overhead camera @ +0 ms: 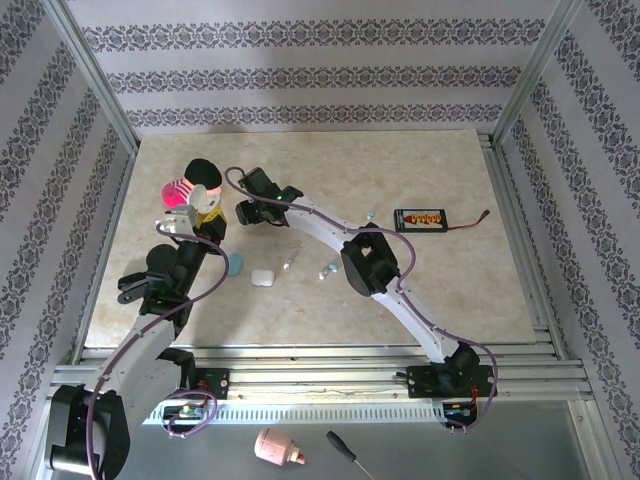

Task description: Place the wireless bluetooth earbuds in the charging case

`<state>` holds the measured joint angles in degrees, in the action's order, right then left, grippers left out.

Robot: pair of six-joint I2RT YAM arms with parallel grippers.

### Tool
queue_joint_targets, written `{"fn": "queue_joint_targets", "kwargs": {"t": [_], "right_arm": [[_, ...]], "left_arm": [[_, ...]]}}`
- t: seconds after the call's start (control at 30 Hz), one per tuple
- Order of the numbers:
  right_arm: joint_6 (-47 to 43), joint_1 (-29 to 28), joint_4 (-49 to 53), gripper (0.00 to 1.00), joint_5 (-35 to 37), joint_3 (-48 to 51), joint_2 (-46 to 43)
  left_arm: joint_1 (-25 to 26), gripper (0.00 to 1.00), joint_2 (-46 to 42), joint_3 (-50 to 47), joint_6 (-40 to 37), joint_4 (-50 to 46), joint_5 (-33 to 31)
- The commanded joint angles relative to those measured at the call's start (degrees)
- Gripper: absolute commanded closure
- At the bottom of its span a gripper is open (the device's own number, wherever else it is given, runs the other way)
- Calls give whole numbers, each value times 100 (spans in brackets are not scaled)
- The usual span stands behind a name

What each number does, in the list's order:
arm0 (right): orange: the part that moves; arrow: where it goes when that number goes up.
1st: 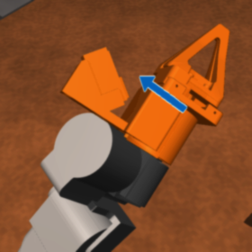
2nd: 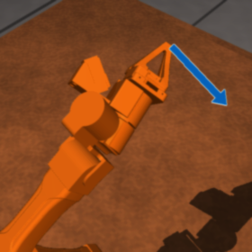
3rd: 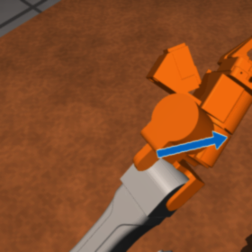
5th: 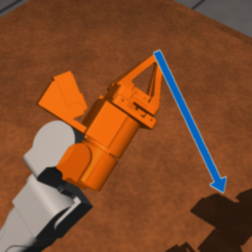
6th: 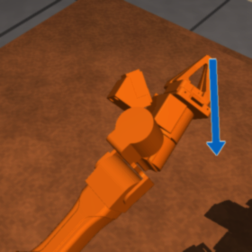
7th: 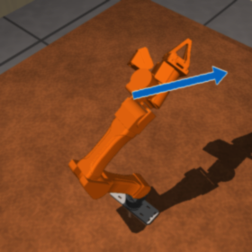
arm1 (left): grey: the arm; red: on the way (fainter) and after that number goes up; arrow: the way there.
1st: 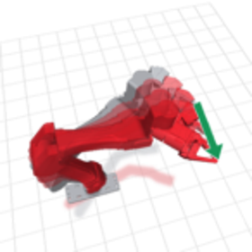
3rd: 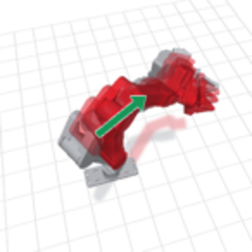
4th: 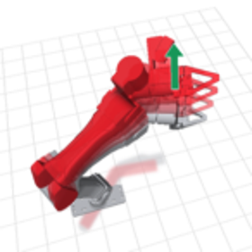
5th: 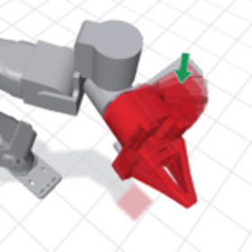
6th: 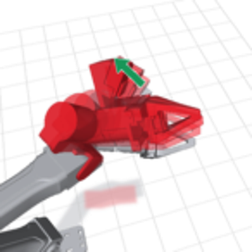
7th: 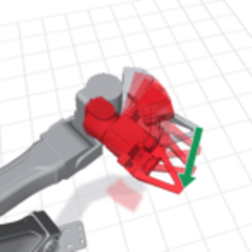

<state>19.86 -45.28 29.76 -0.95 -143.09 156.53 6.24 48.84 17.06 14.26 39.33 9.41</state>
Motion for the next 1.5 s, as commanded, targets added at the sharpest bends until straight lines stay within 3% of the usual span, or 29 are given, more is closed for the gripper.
{"fn": "queue_joint_targets", "kwargs": {"t": [0.0,0.33,0.53,1.0,1.23,1.47], "right_arm": [[-226,-114,518,60,301,-373,252],[-225,-117,1015,58,350,-1166,620],[-236,-113,1096,68,367,-1303,685],[-140,37,1313,78,320,-1333,650],[-273,63,864,74,400,-260,-121],[-149,177,-250,73,369,2129,-1557]], "left_arm": [[-80,71,-142,105,103,-76,86],[-80,71,-174,117,194,-57,150],[-80,71,-198,122,241,-13,176],[-84,71,-340,262,291,-197,264],[-86,71,-200,366,218,-242,377],[-78,71,-268,421,231,-391,435]]}}
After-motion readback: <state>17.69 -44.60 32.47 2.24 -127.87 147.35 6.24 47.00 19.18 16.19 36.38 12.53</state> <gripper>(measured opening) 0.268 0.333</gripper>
